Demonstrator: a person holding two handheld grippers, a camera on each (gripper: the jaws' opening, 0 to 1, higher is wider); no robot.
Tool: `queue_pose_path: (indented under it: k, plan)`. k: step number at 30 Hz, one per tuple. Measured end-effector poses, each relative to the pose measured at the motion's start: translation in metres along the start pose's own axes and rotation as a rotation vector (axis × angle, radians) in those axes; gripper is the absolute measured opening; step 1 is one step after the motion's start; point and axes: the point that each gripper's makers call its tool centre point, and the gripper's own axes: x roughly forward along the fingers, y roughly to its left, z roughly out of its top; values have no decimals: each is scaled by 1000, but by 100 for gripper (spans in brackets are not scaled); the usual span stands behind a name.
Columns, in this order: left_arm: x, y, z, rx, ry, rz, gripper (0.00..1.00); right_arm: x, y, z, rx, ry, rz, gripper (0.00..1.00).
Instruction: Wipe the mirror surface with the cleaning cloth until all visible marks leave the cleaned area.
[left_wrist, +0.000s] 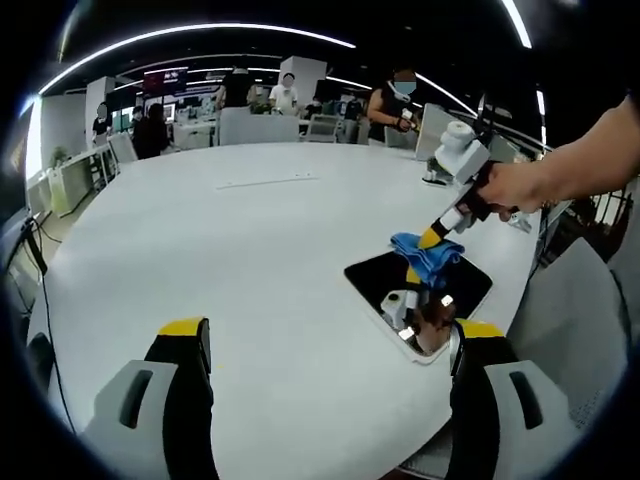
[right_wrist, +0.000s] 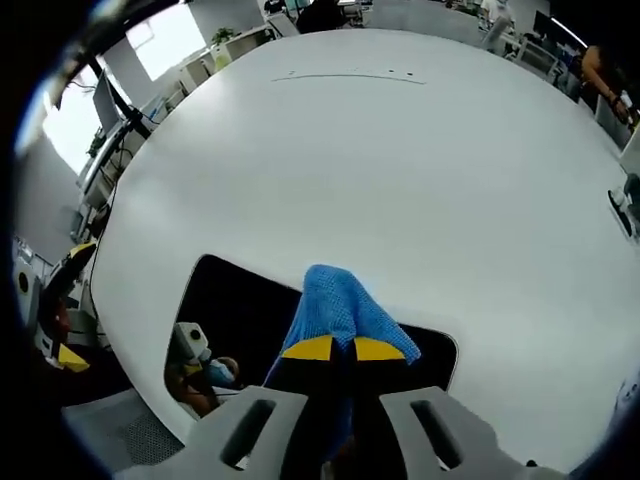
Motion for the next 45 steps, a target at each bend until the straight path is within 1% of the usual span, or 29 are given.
queue_pose_path:
  k: [3, 7, 8, 10, 15, 21, 30, 35, 39, 40, 41, 43, 45]
  plan:
    - [1, -1, 2, 2, 1, 2, 99, -4, 4, -8, -2, -2, 1, 0]
    - [3, -7, 8, 12, -9, -4, 99, -7, 8, -18, 15, -10, 7, 0]
    - [3, -11, 9, 15, -12, -6, 99, -8, 9, -21, 20, -17, 8, 0]
    - [3, -14, 9, 20, -11, -11, 99, -11, 11, -27, 17, -19, 9, 0]
    - [2, -23, 10, 41, -12, -29, 99, -14, 14, -37, 17, -18, 14, 0]
    - [1, -23, 7, 50, -7, -29, 99, -18, 17, -48, 29, -22, 20, 0]
    - [2, -23, 5, 63, -6, -26, 99, -23, 23, -59, 40, -24, 23, 0]
    - [2, -20, 6, 50, -17, -16, 99, -25, 25, -66, 50, -21, 30, 0]
    - [1, -21, 3, 57, -16, -12, 99, -28, 27, -72, 57, -19, 36, 0]
    - [0, -20, 4, 73, -21, 2, 99, -29, 27, -73, 58, -18, 37, 0]
    - [-1, -16, 7, 95, -37, 25, 99, -28, 27, -74, 59, -16, 38, 0]
    - [-2, -14, 10, 85, -46, 39, 99, -29, 28, -78, 59, -13, 40, 0]
    - [-2, -11, 8, 67, -36, 39, 99, -32, 30, -82, 59, -12, 41, 0]
